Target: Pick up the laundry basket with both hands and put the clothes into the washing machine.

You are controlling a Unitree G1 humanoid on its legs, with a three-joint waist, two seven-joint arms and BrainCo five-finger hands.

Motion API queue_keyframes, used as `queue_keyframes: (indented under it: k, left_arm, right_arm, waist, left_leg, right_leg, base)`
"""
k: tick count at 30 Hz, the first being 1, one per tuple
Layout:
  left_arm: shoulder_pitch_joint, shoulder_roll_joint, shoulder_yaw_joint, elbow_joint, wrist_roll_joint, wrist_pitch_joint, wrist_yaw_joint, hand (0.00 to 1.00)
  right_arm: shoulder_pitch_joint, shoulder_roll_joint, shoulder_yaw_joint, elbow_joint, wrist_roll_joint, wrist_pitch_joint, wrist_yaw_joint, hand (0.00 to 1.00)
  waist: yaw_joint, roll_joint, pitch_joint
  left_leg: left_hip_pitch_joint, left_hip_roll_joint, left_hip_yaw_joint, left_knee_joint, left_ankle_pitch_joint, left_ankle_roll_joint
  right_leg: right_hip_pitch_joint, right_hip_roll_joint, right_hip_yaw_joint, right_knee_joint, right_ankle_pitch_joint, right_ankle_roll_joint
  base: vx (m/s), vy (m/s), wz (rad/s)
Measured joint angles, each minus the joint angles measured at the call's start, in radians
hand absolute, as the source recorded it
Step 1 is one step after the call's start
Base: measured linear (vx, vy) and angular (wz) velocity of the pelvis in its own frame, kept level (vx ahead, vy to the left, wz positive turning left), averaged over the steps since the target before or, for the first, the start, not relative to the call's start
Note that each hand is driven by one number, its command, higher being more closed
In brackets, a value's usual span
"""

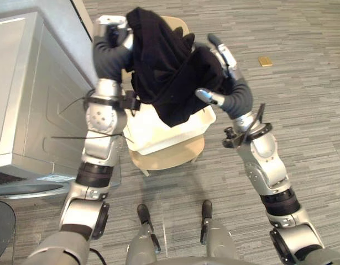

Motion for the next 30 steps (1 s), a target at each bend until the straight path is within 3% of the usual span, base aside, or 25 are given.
queue_keyframes:
  k: [6,9,18,30]
  left_arm:
    - [0.143,0.017,0.136,-0.048,0.004,0.013,-0.003,1.0]
    - [0.215,0.017,0.173,-0.062,0.004,0.014,-0.008,1.0]
    - [0.298,0.007,0.238,-0.1,0.003,0.013,-0.019,1.0]
    - [0.359,-0.025,0.238,-0.1,0.005,0.015,-0.018,1.0]
  right_arm:
    - [0.105,-0.08,-0.163,-0.068,0.001,0.002,0.023,0.0]
    - [0.178,-0.077,-0.208,-0.072,-0.001,0.005,0.03,0.0]
    - [0.268,-0.059,-0.255,-0.072,-0.048,0.021,0.022,0.0]
    - [0.307,0.003,-0.255,-0.071,-0.081,0.022,0.002,0.0]
  waist:
    - [0.001,0.001,-0.009]
    - [0.002,0.009,-0.054]
    - [0.004,0.032,-0.106]
    - [0.005,0.051,-0.156]
  left_leg:
    - [0.025,0.0,0.0,-0.001,-0.002,-0.003]
    - [0.032,0.0,-0.001,-0.002,-0.007,-0.008]
    - [0.056,0.001,-0.003,-0.002,-0.014,-0.015]
    - [0.052,-0.001,-0.004,-0.003,-0.011,-0.011]
  right_leg:
    - [0.033,0.001,-0.001,-0.017,0.0,0.0]
    - [0.045,0.002,-0.003,-0.03,0.0,0.0]
    - [0.081,0.004,-0.002,-0.06,0.008,0.003]
    - [0.096,0.007,-0.004,-0.102,0.033,0.002]
  base:
    - [0.02,-0.003,0.0]
    - [0.04,-0.006,0.0]
    - [0.01,-0.001,-0.01]
    - [0.01,0.001,0.0]
